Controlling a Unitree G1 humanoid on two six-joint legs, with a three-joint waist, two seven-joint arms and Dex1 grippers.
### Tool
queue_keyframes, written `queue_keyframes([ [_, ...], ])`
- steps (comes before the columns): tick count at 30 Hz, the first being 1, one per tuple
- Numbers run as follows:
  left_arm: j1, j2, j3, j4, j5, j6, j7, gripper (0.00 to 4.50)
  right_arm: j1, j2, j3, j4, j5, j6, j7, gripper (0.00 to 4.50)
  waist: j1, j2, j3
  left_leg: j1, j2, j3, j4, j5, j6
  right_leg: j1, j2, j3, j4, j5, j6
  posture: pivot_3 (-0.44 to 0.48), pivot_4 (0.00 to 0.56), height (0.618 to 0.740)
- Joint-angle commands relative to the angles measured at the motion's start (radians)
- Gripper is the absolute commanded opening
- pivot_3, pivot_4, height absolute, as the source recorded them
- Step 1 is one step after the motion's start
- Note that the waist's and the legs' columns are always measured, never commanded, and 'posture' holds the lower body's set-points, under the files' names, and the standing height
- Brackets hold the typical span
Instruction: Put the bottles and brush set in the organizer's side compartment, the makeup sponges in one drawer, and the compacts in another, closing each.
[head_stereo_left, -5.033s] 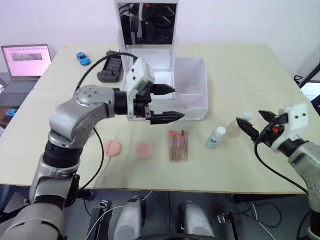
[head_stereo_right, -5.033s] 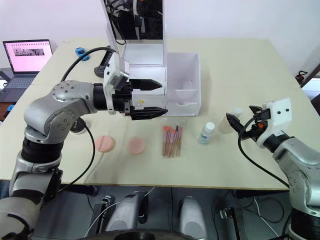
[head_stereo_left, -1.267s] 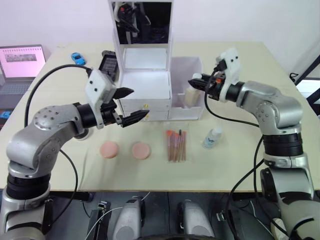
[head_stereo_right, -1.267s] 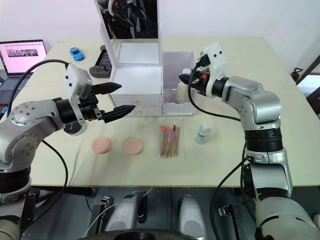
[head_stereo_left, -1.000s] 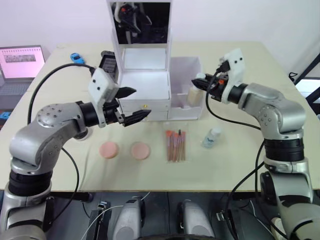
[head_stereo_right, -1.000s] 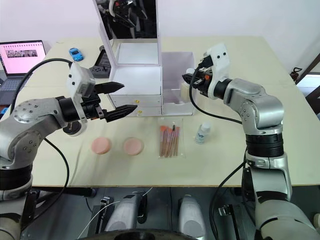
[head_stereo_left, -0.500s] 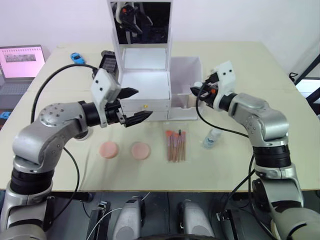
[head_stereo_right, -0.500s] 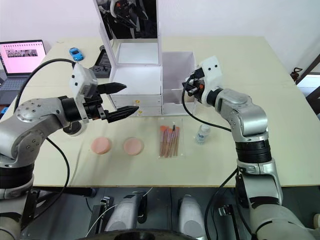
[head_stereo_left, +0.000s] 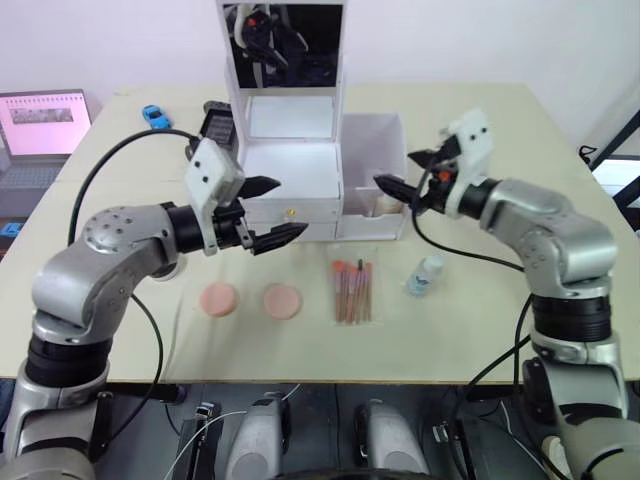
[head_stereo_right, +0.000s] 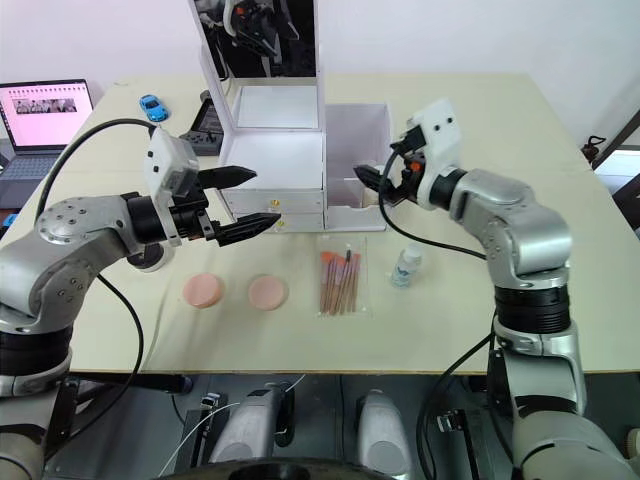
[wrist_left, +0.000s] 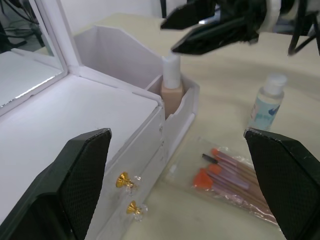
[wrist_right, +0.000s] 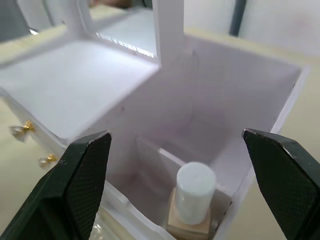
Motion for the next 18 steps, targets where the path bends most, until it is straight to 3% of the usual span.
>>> queue_keyframes([
  [1,-0.007,-0.007,0.029,0.015,0.012,-0.039,0.007,4.50,0.046,-0.130,-0.066,-0.031,0.038,-0.126,0.202,4.48,0.003,0.000,0.000,0.000,0.000,0.000,0.000,0.000,0.000,0.000,0.000,0.000,-0.001,0.000,0.000,0.000,0.150,0.740],
  [7,0.096,0.074,0.169,0.085,0.009,-0.120,-0.064,4.50,0.172,-0.293,-0.190,0.125,0.061,-0.253,0.398,4.48,-0.009,-0.001,0.001,0.000,0.000,0.002,-0.001,0.000,0.000,0.000,0.000,0.001,-0.002,0.000,0.000,0.000,0.150,0.740],
  [12,0.244,0.224,0.307,0.179,0.044,-0.189,-0.177,4.50,0.329,-0.404,-0.266,0.315,0.017,-0.377,0.527,4.48,-0.003,-0.001,0.001,0.001,0.001,0.002,-0.002,0.000,0.000,0.000,0.000,0.001,-0.002,0.000,-0.001,0.000,0.150,0.740],
  [15,0.345,0.317,0.409,0.274,0.090,-0.242,-0.238,4.50,0.458,-0.434,-0.337,0.461,0.001,-0.454,0.573,4.48,0.002,-0.003,0.001,0.001,0.001,0.002,-0.002,0.000,0.000,0.000,0.000,0.000,-0.004,-0.002,-0.004,0.000,0.150,0.740],
  [18,0.455,0.367,0.497,0.325,0.108,-0.289,-0.313,4.50,0.487,-0.435,-0.359,0.557,-0.022,-0.547,0.571,4.48,-0.004,0.002,0.001,0.001,0.001,0.005,-0.004,-0.001,0.000,0.000,-0.002,0.001,-0.009,-0.002,-0.006,0.000,0.150,0.740],
])
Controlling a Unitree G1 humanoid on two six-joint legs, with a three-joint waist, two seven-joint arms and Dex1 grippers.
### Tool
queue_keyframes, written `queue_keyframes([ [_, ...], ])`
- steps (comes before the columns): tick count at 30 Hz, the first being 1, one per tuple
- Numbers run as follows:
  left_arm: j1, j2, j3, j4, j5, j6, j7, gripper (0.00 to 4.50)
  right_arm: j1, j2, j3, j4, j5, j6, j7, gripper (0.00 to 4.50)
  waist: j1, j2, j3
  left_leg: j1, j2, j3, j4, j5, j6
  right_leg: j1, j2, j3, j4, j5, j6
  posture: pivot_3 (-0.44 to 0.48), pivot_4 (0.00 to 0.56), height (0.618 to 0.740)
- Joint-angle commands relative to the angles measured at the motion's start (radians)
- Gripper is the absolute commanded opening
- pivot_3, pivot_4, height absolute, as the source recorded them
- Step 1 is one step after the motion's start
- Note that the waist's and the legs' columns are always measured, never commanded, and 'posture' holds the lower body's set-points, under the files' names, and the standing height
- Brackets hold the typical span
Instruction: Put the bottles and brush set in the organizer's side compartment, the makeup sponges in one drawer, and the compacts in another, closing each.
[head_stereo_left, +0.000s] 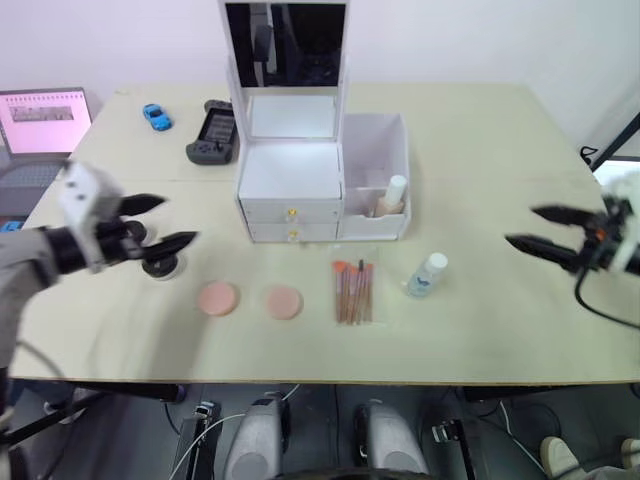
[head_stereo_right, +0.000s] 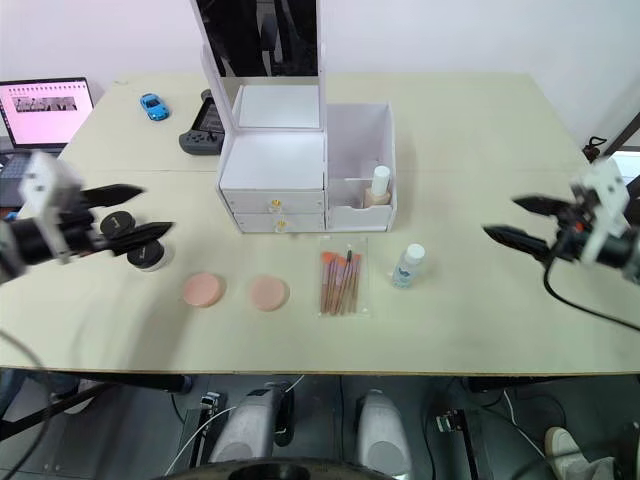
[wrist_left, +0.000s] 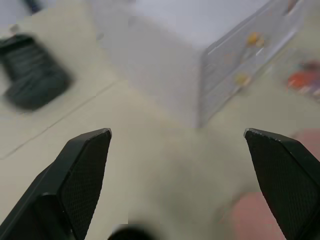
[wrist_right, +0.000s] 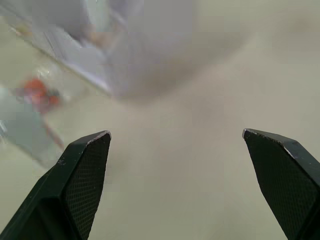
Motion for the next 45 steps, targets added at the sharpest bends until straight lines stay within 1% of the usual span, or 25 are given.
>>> queue_keyframes([
  [1,0.084,0.049,0.123,0.034,0.022,-0.069,-0.097,4.50,-0.015,-0.022,-0.063,0.096,-0.013,-0.114,0.011,4.48,-0.006,0.003,0.000,0.000,0.000,0.001,0.000,0.000,0.000,0.000,-0.001,0.000,-0.002,0.001,-0.001,0.000,0.150,0.740],
  [3,0.123,0.067,0.163,0.066,0.035,-0.091,-0.128,4.50,-0.030,-0.025,-0.061,0.166,-0.028,-0.156,0.003,4.48,-0.010,0.003,0.000,0.000,0.000,0.004,-0.001,0.000,0.000,-0.001,-0.002,0.002,-0.003,0.002,-0.002,0.000,0.150,0.740],
  [6,0.109,0.071,0.167,0.095,0.031,-0.103,-0.136,4.50,-0.069,-0.029,-0.051,0.216,-0.041,-0.189,-0.004,4.48,-0.007,0.004,0.000,0.001,0.001,0.004,-0.003,0.000,0.000,-0.001,-0.002,0.001,-0.004,0.002,-0.002,0.000,0.150,0.740],
  [9,0.057,0.062,0.122,0.094,0.023,-0.100,-0.124,4.50,-0.114,-0.038,-0.044,0.228,-0.046,-0.184,-0.011,4.48,-0.001,0.004,0.000,0.001,0.001,0.005,-0.006,0.000,0.000,-0.002,-0.002,0.002,-0.005,0.002,-0.002,0.000,0.150,0.740],
  [13,-0.063,0.049,0.040,0.070,-0.010,-0.056,-0.115,4.50,-0.146,-0.048,-0.025,0.208,-0.061,-0.192,-0.012,4.48,0.004,0.004,0.000,0.001,0.000,0.004,-0.006,0.000,0.000,-0.001,-0.002,0.001,-0.005,0.003,0.001,0.000,0.150,0.740],
  [17,-0.218,0.025,-0.087,0.007,-0.065,0.007,-0.137,4.50,-0.113,-0.062,-0.015,0.021,-0.020,-0.101,0.023,4.48,0.000,0.004,0.000,0.001,0.000,0.005,-0.006,0.001,0.000,-0.001,-0.001,0.001,-0.004,0.006,0.006,0.000,0.150,0.740],
  [18,-0.251,0.015,-0.118,-0.011,-0.071,0.015,-0.140,4.50,-0.086,-0.074,-0.018,-0.037,-0.008,-0.072,0.042,4.48,0.000,0.004,0.000,0.001,0.000,0.004,-0.006,0.001,0.000,-0.001,-0.001,0.001,-0.004,0.006,0.007,0.000,0.150,0.740],
  [19,-0.308,-0.015,-0.174,-0.048,-0.102,0.048,-0.149,4.50,-0.031,-0.096,-0.049,-0.145,0.033,-0.012,0.080,4.48,0.000,0.004,0.000,0.001,0.000,0.004,-0.006,0.001,-0.001,-0.001,0.000,0.001,-0.004,0.007,0.007,0.000,0.150,0.740],
  [21,-0.376,-0.048,-0.274,-0.118,-0.140,0.095,-0.185,4.50,0.067,-0.122,-0.104,-0.322,0.086,0.070,0.120,4.48,0.008,0.005,-0.001,0.001,-0.001,0.003,-0.006,0.001,-0.001,0.000,0.000,0.001,-0.003,0.007,0.009,0.000,0.150,0.740],
  [23,-0.422,-0.074,-0.353,-0.165,-0.153,0.123,-0.215,4.50,0.142,-0.120,-0.140,-0.460,0.109,0.120,0.107,4.48,0.015,0.005,-0.001,0.001,0.000,0.002,-0.006,0.001,-0.001,0.000,0.001,0.001,-0.003,0.007,0.009,0.000,0.150,0.740],
  [25,-0.478,-0.122,-0.416,-0.187,-0.161,0.147,-0.211,4.50,0.201,-0.102,-0.164,-0.578,0.122,0.161,0.071,4.48,0.016,0.004,-0.001,0.001,0.000,0.002,-0.005,0.001,-0.001,0.001,0.001,0.002,-0.003,0.007,0.009,0.000,0.150,0.740],
  [27,-0.523,-0.172,-0.465,-0.199,-0.150,0.147,-0.201,4.50,0.228,-0.086,-0.168,-0.653,0.142,0.204,0.033,4.48,0.018,0.004,0.000,0.001,0.000,0.001,-0.004,0.001,-0.001,0.001,0.002,0.002,-0.003,0.007,0.009,0.000,0.150,0.740],
  [29,-0.570,-0.236,-0.482,-0.197,-0.169,0.164,-0.176,4.50,0.217,-0.045,-0.146,-0.713,0.164,0.239,-0.040,4.48,0.019,0.003,0.000,0.001,0.000,0.000,0.000,0.001,-0.001,0.003,0.003,0.002,-0.003,0.007,0.009,0.000,0.150,0.740],
  [31,-0.601,-0.279,-0.499,-0.189,-0.164,0.167,-0.163,4.50,0.208,-0.012,-0.103,-0.762,0.163,0.261,-0.099,4.48,0.022,0.003,0.000,0.000,0.000,-0.001,0.002,0.001,-0.001,0.004,0.003,0.001,-0.004,0.007,0.009,0.000,0.150,0.740],
  [35,-0.611,-0.312,-0.532,-0.197,-0.150,0.171,-0.165,4.50,0.202,0.027,-0.017,-0.829,0.145,0.294,-0.181,4.48,0.023,0.003,0.000,-0.001,0.000,-0.001,0.003,0.000,0.000,0.005,0.002,0.001,-0.005,0.007,0.009,0.000,0.150,0.740],
  [39,-0.608,-0.331,-0.540,-0.189,-0.131,0.158,-0.147,4.50,0.163,0.068,0.035,-0.822,0.175,0.337,-0.238,4.48,0.024,0.002,0.000,-0.001,0.000,-0.001,0.003,0.000,0.000,0.005,0.003,0.001,-0.004,0.007,0.009,0.000,0.150,0.740],
  [42,-0.585,-0.309,-0.546,-0.211,-0.117,0.159,-0.156,4.50,0.111,0.087,0.094,-0.797,0.131,0.301,-0.264,3.62,0.021,0.002,0.000,-0.001,0.000,-0.002,0.004,0.000,0.000,0.005,0.003,0.001,-0.004,0.007,0.008,0.000,0.150,0.740],
  [45,-0.573,-0.298,-0.540,-0.235,-0.121,0.169,-0.156,4.50,0.084,0.092,0.134,-0.777,0.116,0.284,-0.260,3.62,0.022,0.002,0.000,-0.001,0.000,-0.002,0.004,0.000,0.001,0.004,0.003,0.001,-0.004,0.007,0.008,0.000,0.150,0.740],
])
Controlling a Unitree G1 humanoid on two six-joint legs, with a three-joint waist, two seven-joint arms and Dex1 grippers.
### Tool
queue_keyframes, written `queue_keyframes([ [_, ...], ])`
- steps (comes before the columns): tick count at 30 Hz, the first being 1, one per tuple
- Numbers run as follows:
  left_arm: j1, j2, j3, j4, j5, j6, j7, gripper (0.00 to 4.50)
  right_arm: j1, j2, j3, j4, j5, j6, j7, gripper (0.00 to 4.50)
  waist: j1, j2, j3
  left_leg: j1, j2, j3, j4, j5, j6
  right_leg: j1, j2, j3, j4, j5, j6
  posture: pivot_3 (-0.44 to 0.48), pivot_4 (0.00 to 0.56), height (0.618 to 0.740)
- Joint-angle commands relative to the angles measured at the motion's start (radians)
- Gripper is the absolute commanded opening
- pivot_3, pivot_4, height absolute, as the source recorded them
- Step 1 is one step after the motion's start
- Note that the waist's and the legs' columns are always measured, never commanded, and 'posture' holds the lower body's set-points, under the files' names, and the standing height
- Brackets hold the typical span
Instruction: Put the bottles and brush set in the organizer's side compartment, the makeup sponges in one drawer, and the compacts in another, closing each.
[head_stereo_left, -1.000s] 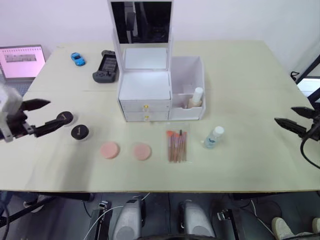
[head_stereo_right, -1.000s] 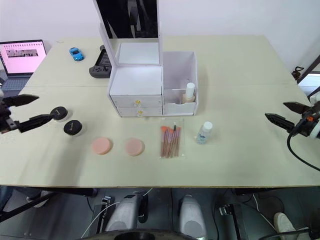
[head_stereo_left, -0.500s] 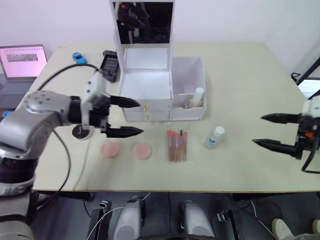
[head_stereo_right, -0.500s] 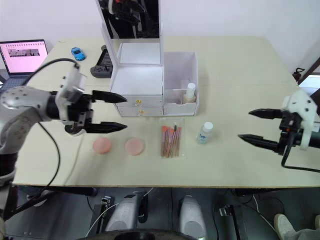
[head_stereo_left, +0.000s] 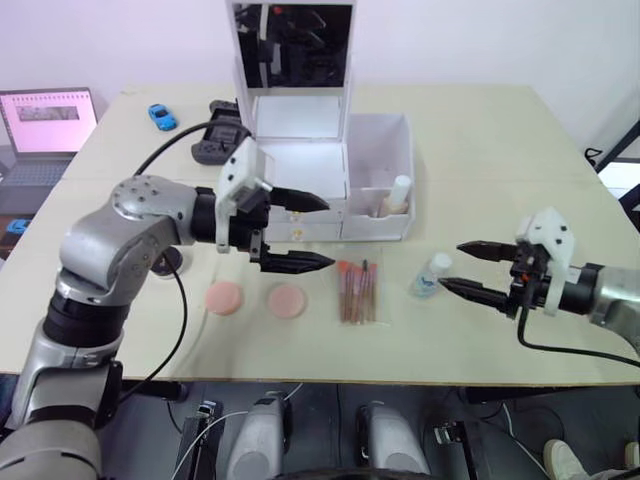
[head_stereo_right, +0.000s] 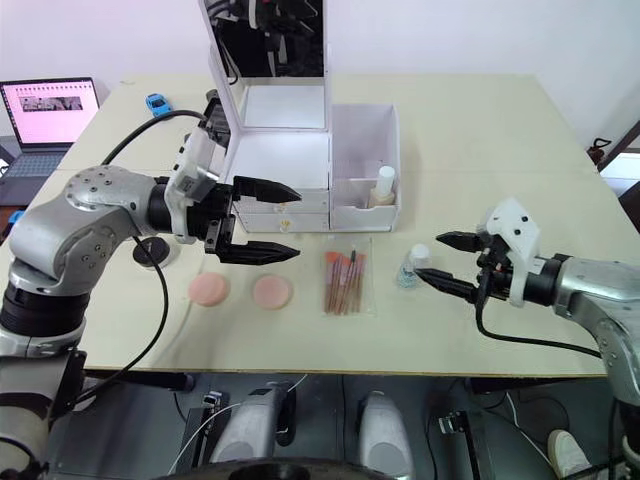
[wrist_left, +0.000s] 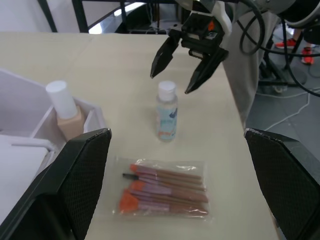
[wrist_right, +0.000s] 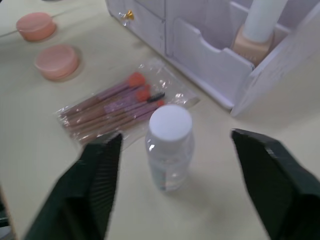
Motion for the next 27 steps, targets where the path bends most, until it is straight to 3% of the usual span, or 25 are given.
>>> queue_keyframes([
  [1,0.001,0.015,0.018,-0.040,0.001,-0.005,0.005,4.50,-0.024,-0.002,0.023,0.011,-0.010,-0.027,0.007,3.62,0.003,0.000,0.000,0.000,0.000,0.000,0.000,0.000,0.000,0.000,0.000,0.000,0.000,0.000,0.000,0.000,0.150,0.740],
  [11,0.034,0.014,0.047,-0.078,-0.009,0.001,0.079,4.50,-0.041,-0.015,0.046,0.050,-0.017,-0.035,0.039,3.62,0.003,0.000,0.000,0.000,0.000,-0.001,0.001,0.000,0.000,0.001,0.000,-0.001,0.000,0.000,0.000,0.000,0.150,0.740],
  [14,0.035,0.019,0.047,-0.080,-0.015,0.006,0.082,4.50,-0.042,-0.013,0.051,0.057,-0.023,-0.041,0.041,2.86,0.003,0.000,0.000,0.000,0.000,-0.001,0.001,0.000,0.000,0.001,0.000,-0.001,0.000,0.000,0.000,0.000,0.150,0.740],
  [17,0.042,0.026,0.048,-0.088,-0.027,0.018,0.079,4.50,-0.043,-0.012,0.070,0.060,-0.036,-0.051,0.047,1.30,0.003,0.000,0.000,0.000,0.000,-0.001,0.002,0.000,0.000,0.001,0.000,-0.001,0.000,0.000,0.000,0.000,0.150,0.740],
  [19,0.043,0.024,0.048,-0.088,-0.024,0.016,0.088,4.50,-0.052,-0.009,0.061,0.054,-0.019,-0.042,0.048,0.66,0.003,0.000,0.000,0.000,0.000,-0.001,0.001,0.000,0.000,0.001,0.000,-0.001,0.000,0.000,0.000,0.000,0.150,0.740],
  [27,0.050,0.023,0.066,-0.072,-0.019,0.003,0.118,4.50,-0.130,-0.032,0.021,0.070,0.031,-0.009,0.066,0.66,0.003,0.000,0.000,0.000,0.000,-0.001,0.002,0.000,0.000,0.001,0.000,-0.001,0.000,0.000,0.000,0.000,0.150,0.740],
])
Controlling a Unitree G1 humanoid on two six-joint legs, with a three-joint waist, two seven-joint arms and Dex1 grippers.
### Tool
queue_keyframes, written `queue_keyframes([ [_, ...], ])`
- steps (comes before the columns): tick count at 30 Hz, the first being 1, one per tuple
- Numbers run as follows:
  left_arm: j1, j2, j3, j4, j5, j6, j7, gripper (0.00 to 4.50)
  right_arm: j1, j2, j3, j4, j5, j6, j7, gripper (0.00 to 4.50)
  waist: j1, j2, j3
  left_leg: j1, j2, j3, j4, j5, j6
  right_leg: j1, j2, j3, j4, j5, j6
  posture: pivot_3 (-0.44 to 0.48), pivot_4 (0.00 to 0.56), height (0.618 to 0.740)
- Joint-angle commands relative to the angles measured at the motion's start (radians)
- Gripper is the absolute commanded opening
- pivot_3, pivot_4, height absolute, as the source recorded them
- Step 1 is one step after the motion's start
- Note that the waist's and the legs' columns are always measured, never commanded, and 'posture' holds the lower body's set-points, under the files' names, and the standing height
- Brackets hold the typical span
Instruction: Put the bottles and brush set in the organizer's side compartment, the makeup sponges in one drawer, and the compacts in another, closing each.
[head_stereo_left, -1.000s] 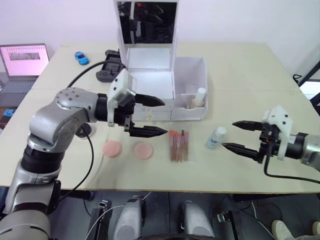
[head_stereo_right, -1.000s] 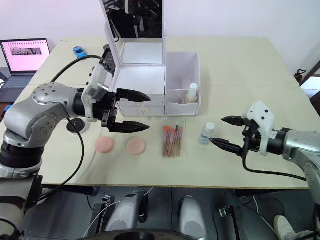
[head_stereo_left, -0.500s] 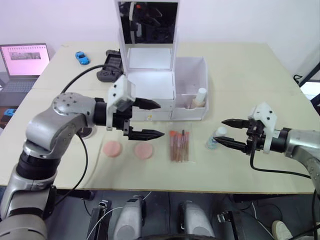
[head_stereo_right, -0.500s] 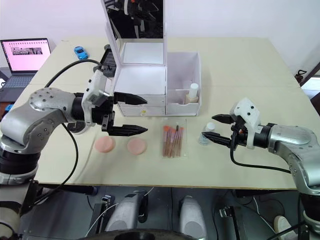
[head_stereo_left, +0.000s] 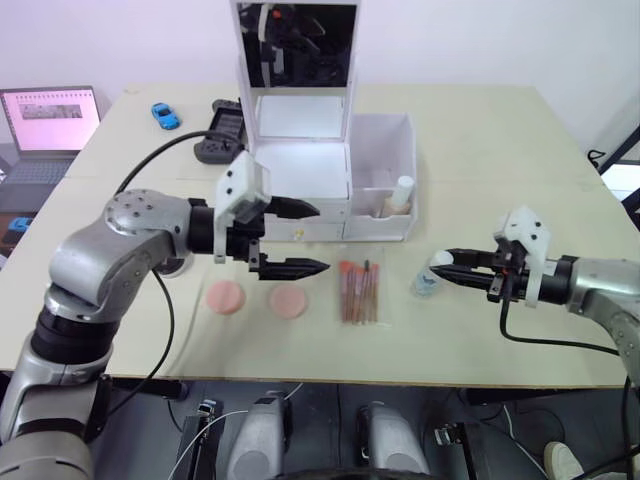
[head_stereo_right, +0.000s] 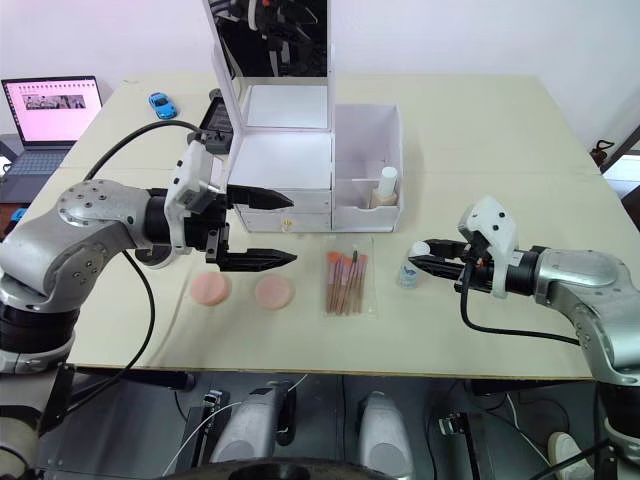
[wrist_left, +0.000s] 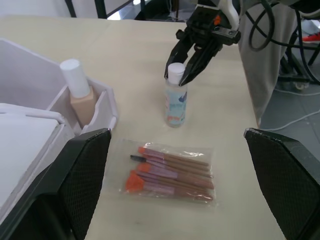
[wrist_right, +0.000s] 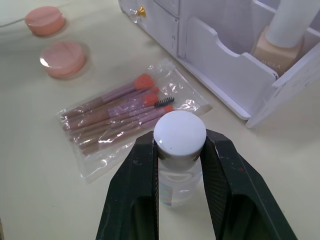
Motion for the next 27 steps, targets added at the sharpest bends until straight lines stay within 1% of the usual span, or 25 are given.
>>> queue_keyframes([
  [1,0.007,0.005,0.060,-0.006,-0.004,-0.020,0.019,4.50,-0.105,-0.032,-0.058,-0.006,0.057,0.026,0.005,0.66,-0.001,0.000,0.000,0.000,0.000,0.000,0.000,0.000,0.000,0.000,0.000,0.000,0.000,0.000,0.000,0.000,0.150,0.740],
  [3,0.027,0.007,0.085,0.001,-0.006,-0.026,0.028,4.50,-0.207,-0.039,-0.046,-0.007,0.102,0.089,-0.008,0.66,-0.008,0.001,0.000,0.000,0.000,0.000,0.000,0.000,0.000,-0.001,0.000,0.000,0.000,0.000,0.000,0.000,0.150,0.740],
  [5,0.060,0.010,0.110,0.006,0.002,-0.040,0.039,4.50,-0.318,-0.044,0.001,-0.006,0.111,0.134,-0.021,0.66,-0.011,0.001,0.000,0.000,0.000,0.000,-0.001,0.000,0.000,-0.001,0.000,0.000,0.001,0.000,0.000,0.000,0.150,0.740],
  [8,0.119,0.017,0.144,0.001,0.032,-0.072,0.070,4.50,-0.485,-0.002,0.064,0.028,0.101,0.163,-0.057,0.66,-0.013,0.000,0.000,0.000,0.000,-0.001,-0.002,0.000,0.000,-0.002,0.001,0.000,0.002,0.000,0.000,0.000,0.150,0.740],
  [11,0.184,0.010,0.188,-0.030,0.031,-0.082,0.114,4.50,-0.599,0.038,0.139,0.091,0.067,0.197,-0.088,0.66,-0.015,0.000,0.000,0.000,0.000,-0.001,-0.001,0.000,0.000,-0.002,0.001,0.000,0.002,0.000,0.000,0.000,0.150,0.740],
  [16,0.294,0.015,0.248,-0.106,0.038,-0.078,0.190,4.50,-0.725,0.118,0.281,0.242,-0.031,0.157,-0.066,0.66,-0.011,0.000,0.000,0.000,0.000,0.000,-0.001,0.000,0.000,-0.002,0.000,0.000,0.002,0.000,0.000,0.000,0.150,0.740],
  [19,0.325,0.014,0.274,-0.139,0.029,-0.071,0.227,4.50,-0.760,0.142,0.338,0.316,-0.102,0.099,-0.044,0.66,-0.006,0.000,0.000,-0.001,0.000,0.000,-0.001,0.000,0.000,-0.003,0.000,0.000,0.002,0.000,0.000,0.000,0.150,0.740],
  [24,0.389,-0.001,0.329,-0.216,-0.010,-0.052,0.288,4.50,-0.840,0.215,0.377,0.498,-0.192,-0.005,-0.025,0.66,-0.008,0.000,0.000,-0.001,0.000,0.001,-0.001,0.000,0.000,-0.003,0.000,0.001,0.002,0.000,0.000,0.000,0.150,0.740],
  [27,0.436,0.004,0.348,-0.256,-0.013,-0.042,0.322,4.50,-0.882,0.254,0.405,0.587,-0.238,-0.058,0.014,0.66,-0.013,0.000,0.000,-0.001,0.000,0.001,-0.001,0.000,0.000,-0.004,0.000,0.001,0.003,0.000,0.000,0.000,0.150,0.740],
])
